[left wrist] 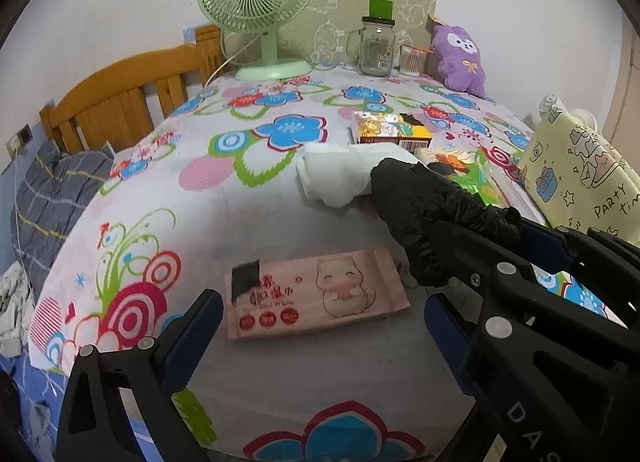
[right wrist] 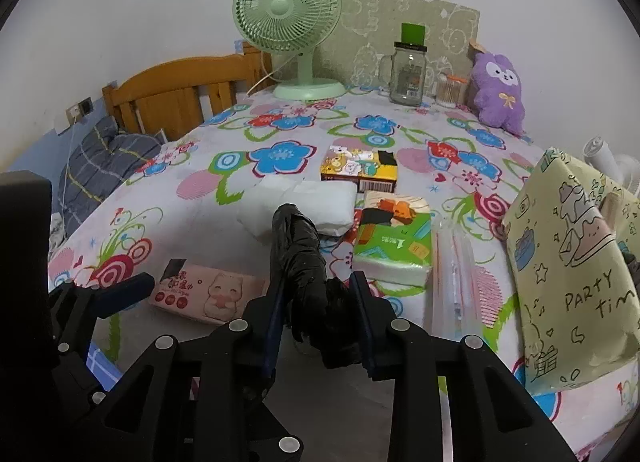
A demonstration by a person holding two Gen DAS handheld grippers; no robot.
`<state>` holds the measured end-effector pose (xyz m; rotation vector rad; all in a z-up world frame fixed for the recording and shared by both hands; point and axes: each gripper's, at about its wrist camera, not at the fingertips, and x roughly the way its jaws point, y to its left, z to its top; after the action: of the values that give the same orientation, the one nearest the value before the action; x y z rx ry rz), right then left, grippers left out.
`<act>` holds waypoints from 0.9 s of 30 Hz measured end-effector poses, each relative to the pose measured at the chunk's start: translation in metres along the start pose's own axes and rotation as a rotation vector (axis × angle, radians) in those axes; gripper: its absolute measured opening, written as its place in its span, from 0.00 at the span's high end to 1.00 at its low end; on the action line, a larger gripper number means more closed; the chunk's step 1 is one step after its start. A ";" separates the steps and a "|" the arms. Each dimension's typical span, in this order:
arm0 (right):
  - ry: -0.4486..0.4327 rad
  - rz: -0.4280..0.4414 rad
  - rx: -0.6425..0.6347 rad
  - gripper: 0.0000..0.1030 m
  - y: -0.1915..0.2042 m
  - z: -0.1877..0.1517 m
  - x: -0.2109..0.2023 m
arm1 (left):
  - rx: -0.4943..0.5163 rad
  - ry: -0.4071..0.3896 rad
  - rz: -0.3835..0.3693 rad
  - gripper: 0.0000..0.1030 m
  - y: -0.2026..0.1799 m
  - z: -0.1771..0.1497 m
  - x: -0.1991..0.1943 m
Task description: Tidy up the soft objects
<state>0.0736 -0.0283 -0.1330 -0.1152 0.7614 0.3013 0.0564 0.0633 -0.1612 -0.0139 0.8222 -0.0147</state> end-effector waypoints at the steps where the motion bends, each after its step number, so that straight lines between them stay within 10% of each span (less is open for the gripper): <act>1: -0.001 0.000 0.001 0.67 0.000 0.000 0.000 | 0.001 0.002 0.003 0.02 0.000 0.000 0.001; 27: -0.036 -0.026 0.040 0.68 -0.013 -0.012 -0.025 | 0.035 0.004 -0.042 0.02 -0.021 -0.008 -0.017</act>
<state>0.0525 -0.0488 -0.1241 -0.0818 0.7298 0.2625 0.0393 0.0425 -0.1541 0.0019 0.8258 -0.0688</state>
